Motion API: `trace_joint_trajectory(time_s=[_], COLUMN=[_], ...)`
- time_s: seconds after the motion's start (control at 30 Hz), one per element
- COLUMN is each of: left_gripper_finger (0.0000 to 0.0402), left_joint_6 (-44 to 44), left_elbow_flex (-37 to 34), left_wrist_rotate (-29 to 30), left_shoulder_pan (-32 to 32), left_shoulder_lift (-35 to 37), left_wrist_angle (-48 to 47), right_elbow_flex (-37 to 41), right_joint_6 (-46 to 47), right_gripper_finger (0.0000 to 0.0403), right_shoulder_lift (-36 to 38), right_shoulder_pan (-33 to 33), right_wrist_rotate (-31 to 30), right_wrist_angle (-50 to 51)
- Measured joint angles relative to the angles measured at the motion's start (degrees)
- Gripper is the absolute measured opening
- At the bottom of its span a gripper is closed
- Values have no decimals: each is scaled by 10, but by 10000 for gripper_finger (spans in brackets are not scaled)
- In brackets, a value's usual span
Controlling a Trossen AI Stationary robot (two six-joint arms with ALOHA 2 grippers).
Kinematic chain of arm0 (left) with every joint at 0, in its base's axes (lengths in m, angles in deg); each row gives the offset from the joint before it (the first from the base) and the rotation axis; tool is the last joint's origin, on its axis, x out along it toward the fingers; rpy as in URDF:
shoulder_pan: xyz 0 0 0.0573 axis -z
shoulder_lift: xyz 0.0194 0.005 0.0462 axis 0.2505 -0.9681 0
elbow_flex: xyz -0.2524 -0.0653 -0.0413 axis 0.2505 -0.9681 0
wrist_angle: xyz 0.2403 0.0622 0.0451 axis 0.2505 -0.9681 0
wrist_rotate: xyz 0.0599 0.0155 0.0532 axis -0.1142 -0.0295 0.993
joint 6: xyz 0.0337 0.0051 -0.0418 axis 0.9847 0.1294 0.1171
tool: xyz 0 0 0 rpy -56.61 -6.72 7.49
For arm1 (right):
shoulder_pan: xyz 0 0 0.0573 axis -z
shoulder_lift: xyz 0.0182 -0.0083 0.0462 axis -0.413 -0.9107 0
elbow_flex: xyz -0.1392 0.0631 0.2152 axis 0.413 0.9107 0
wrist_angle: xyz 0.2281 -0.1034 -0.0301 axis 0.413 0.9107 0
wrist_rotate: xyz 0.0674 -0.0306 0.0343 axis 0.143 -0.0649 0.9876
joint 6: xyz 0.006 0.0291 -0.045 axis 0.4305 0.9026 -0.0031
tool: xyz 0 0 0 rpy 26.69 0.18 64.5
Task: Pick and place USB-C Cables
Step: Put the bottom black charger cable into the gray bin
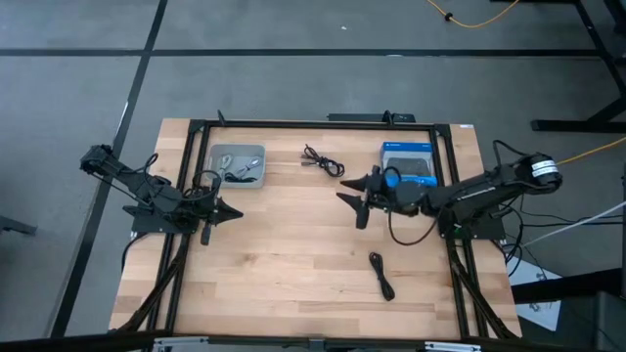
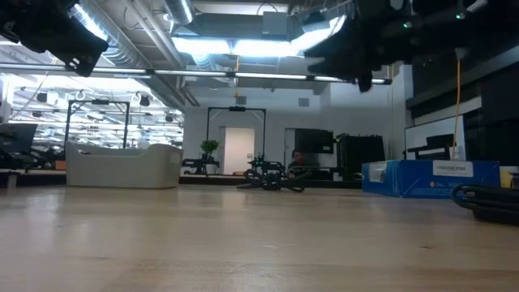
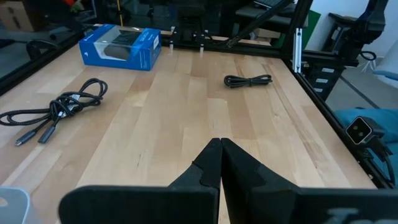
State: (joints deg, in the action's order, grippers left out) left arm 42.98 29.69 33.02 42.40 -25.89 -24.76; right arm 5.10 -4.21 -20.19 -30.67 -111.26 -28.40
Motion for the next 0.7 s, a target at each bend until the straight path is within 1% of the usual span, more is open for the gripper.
trace_joint_trajectory(time_s=[0.07, 0.13, 0.23, 0.47, 0.57, 0.63, 0.7], left_gripper_finger=[0, 0, 0, 0, 0, 0, 0], left_joint_6=[0, 0, 0, 0, 0, 0, 0], left_elbow_flex=[0, 0, 0, 0, 0, 0, 0], left_wrist_rotate=[0, 0, 0, 0, 0, 0, 0], left_shoulder_pan=[0, 0, 0, 0, 0, 0, 0], left_shoulder_lift=[0, 0, 0, 0, 0, 0, 0], left_wrist_angle=[0, 0, 0, 0, 0, 0, 0], right_elbow_flex=[0, 0, 0, -1, -1, 0, 0], right_joint_6=[-12, -14, 13, 76, 103, 103, 103], right_gripper_finger=[188, 188, 188, 188, 188, 188, 188], right_shoulder_lift=[-2, -2, -3, -25, -26, -26, -26], right_shoulder_pan=[7, 11, 15, 16, 16, 16, 16], right_wrist_rotate=[1, 1, 0, 3, 32, 47, 47], right_wrist_angle=[-26, -28, -18, 55, 90, 104, 102])
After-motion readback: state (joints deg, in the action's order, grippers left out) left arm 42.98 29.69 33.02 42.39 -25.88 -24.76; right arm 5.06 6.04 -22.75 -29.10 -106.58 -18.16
